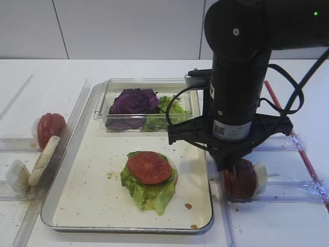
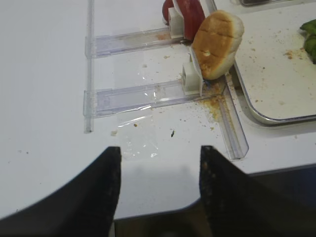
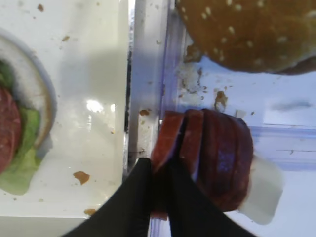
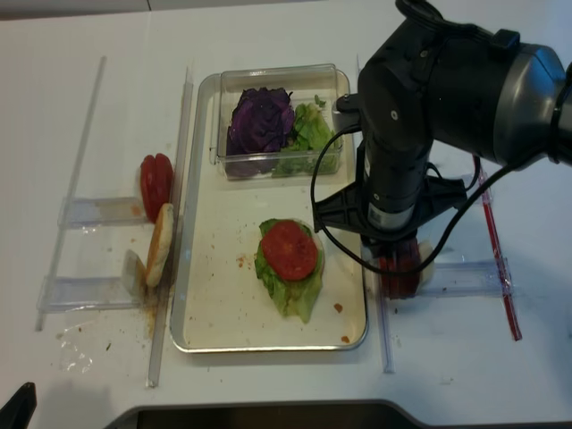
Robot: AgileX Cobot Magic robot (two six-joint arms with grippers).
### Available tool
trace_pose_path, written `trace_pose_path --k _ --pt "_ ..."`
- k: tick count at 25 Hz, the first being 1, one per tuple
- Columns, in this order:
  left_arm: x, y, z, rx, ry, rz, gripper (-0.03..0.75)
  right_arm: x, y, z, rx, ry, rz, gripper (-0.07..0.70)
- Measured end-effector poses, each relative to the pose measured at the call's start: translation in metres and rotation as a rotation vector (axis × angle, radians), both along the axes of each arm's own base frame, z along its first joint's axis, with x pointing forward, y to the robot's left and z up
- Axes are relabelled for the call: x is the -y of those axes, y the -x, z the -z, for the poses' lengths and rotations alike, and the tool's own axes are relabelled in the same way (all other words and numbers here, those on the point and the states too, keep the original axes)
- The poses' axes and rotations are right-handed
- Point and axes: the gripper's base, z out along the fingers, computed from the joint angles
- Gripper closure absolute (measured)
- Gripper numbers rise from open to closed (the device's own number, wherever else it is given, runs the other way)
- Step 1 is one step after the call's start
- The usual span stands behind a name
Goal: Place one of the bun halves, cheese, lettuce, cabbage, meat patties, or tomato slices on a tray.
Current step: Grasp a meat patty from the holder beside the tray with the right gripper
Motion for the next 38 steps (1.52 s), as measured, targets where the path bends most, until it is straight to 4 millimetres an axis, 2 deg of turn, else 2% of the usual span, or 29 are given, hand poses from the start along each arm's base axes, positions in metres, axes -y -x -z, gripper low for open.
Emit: trace_pose_path --k 11,20,30,38 --pt "0.0 0.0 0.0 0.0 0.0 0.0 0.367 0.002 0.002 0.0 -0.017 0.019 0.012 0.535" --pt "0.0 0.0 0.0 0.0 0.0 0.0 0.367 0.005 0.006 -0.008 -0.024 0.019 0.018 0.538" --pt "0.0 0.0 0.0 0.0 0.0 0.0 0.367 0.007 0.009 -0.022 -0.004 -0.006 0.023 0.538" --pt "0.0 0.0 0.0 0.0 0.0 0.0 0.367 -0.002 -0.001 -0.048 0.062 -0.07 0.018 0.538"
